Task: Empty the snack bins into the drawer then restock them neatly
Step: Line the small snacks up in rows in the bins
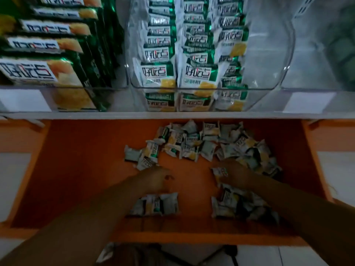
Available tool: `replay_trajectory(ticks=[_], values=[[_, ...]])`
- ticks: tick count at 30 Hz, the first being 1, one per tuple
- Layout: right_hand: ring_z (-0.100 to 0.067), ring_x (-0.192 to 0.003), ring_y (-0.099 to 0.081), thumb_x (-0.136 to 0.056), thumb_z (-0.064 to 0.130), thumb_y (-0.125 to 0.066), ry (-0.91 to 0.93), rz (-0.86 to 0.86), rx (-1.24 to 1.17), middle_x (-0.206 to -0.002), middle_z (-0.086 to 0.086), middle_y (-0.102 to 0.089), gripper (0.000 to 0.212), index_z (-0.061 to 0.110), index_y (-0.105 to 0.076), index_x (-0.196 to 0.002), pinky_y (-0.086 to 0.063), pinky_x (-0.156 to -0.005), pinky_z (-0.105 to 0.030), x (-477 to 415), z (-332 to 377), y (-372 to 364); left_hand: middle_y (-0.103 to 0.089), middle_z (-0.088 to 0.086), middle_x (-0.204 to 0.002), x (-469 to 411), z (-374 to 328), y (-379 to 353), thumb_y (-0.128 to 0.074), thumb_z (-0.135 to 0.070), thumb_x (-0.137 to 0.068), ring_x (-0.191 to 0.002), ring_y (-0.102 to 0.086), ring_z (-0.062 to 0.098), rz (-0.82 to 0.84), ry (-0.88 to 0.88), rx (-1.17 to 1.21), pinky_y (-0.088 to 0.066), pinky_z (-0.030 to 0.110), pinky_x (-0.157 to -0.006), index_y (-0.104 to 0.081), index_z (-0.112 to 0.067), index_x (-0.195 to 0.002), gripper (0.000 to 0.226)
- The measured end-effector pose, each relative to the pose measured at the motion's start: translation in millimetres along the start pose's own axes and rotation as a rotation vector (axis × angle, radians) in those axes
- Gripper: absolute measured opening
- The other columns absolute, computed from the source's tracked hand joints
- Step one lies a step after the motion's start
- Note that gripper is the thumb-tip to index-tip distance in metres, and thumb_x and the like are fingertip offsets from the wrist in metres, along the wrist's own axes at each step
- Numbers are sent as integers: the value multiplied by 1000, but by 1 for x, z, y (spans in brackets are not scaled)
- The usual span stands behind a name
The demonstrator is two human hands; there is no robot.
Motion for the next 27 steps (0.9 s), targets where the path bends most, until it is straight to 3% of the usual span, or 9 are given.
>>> replay_trajectory(ticks=[2, 5, 8, 11, 15, 20, 27], values=[[-30, -144, -24, -94, 30, -60, -17, 9, 39, -158, -12, -21, 65, 18, -28, -150, -26, -112, -33, -17, -10, -8, -39, 2, -152, -17, 11, -9, -67, -30, -92, -134, -42, 19, 66, 33, -26, -35, 20, -101, -40, -20, -148, 63], [-37, -136, -36, -90, 45, -58, -52, -46, 57, -149, -22, -33, 75, 15, -26, -151, -32, -108, -37, -35, -24, -23, -31, 3, -157, -39, 30, -28, -71, -36, -88, -139, -36, 22, 176, 75, -89, -33, 28, -110, -32, -23, -151, 75], [-34, -140, -29, -83, 35, -74, -61, -6, 140, -155, -18, -20, 90, 18, -20, -153, -29, -113, -39, -44, -39, -44, -25, 3, -160, -53, 42, -44, -70, -35, -89, -143, -30, 23, 254, 109, -88, -29, 28, -111, -28, -19, -153, 79], [-34, -132, -39, -78, 34, -78, -96, 15, 203, -150, -18, -27, 88, 13, -28, -148, -38, -106, -38, -44, -40, -51, -33, 5, -156, -61, 49, -53, -72, -31, -88, -138, -37, 23, 274, 86, -123, -33, 28, -107, -34, -17, -149, 74], [-28, -142, -26, -83, 34, -75, -117, 112, 121, -156, -13, -22, 88, 12, -23, -151, -27, -110, -31, -33, -24, -33, -47, 5, -144, -69, 50, -62, -73, -34, -86, -127, -47, 23, 286, 71, -154, -40, 36, -104, -51, -20, -138, 59], [-24, -131, -42, -82, 49, -70, -113, 282, 136, -150, -9, -36, 94, 13, -18, -151, -38, -103, -31, -14, -22, -30, -57, 3, -132, -69, 45, -64, -72, -35, -86, -116, -54, 21, 205, 62, -65, -45, 31, -94, -63, -20, -126, 43], [-25, -142, -26, -81, 48, -71, -167, 388, 164, -159, -8, -19, 104, 17, -4, -154, -28, -112, -30, -14, -19, -43, -57, -1, -115, -56, 39, -49, -71, -21, -87, -99, -53, 17, 60, 115, 189, -40, 26, -73, -60, -18, -110, 25]])
Point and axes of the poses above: each hand's wrist, its own x-axis away from the middle knuckle, its own y-axis out of the back of the hand, z = x × y, the point moved 1 cm from there along -x, towards the middle knuckle
